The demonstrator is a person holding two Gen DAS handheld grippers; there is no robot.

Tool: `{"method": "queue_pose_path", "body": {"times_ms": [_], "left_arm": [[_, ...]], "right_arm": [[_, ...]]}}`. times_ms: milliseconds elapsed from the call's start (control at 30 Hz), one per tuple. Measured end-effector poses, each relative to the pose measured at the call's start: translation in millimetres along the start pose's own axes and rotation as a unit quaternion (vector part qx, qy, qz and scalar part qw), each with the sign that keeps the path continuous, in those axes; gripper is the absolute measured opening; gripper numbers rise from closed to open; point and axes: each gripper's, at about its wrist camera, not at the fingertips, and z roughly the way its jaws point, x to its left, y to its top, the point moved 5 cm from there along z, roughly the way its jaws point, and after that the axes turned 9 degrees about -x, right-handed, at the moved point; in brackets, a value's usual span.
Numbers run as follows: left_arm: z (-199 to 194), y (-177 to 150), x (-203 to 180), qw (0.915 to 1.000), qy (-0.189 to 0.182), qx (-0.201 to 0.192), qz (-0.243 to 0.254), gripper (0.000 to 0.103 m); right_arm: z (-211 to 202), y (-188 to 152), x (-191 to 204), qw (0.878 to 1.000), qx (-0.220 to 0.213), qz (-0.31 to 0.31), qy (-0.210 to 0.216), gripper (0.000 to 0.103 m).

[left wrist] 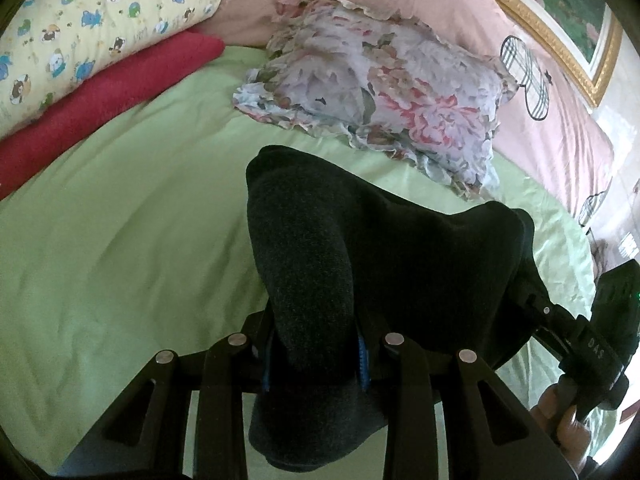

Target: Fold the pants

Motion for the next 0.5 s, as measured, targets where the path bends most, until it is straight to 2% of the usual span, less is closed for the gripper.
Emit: {"method": "queue_pose_path", "body": {"times_ms": [33,167,267,333,500], "left_arm": [[1.1,-0.9,0.3,1.0,0.002,0.001,0.0,0.034],[6.2,-6.5,5.7,0.9999,0.008,0.005,-0.007,0.055],[11.8,-13.0,7.5,0.9997,0.023,0.007,0.006,0.063],[13.3,-15.7,8.5,0.9996,0.026,0.006,0.009,0.065],[5.6,-16.3,8.3,0.9995,0.031,0.002,0.011,0.067]], "right_arm": [[0.9,-0.2,-1.6,1.0,0.001,0.0,0.0,0.052],[2.2,-1.6,-11.8,1.0,0.0,-0.005,-0.021,0.059],[0.4,-1.1,-20.3,0.999,-0.002,-0.013,-0.046,0.063],[2.3,-1.6,-23.9,0.997,0.001,-0.028,-0.066,0.073],[4.7,-4.0,-31.6,0.996,0.001,-0.034,-0.079,0.079]]}}
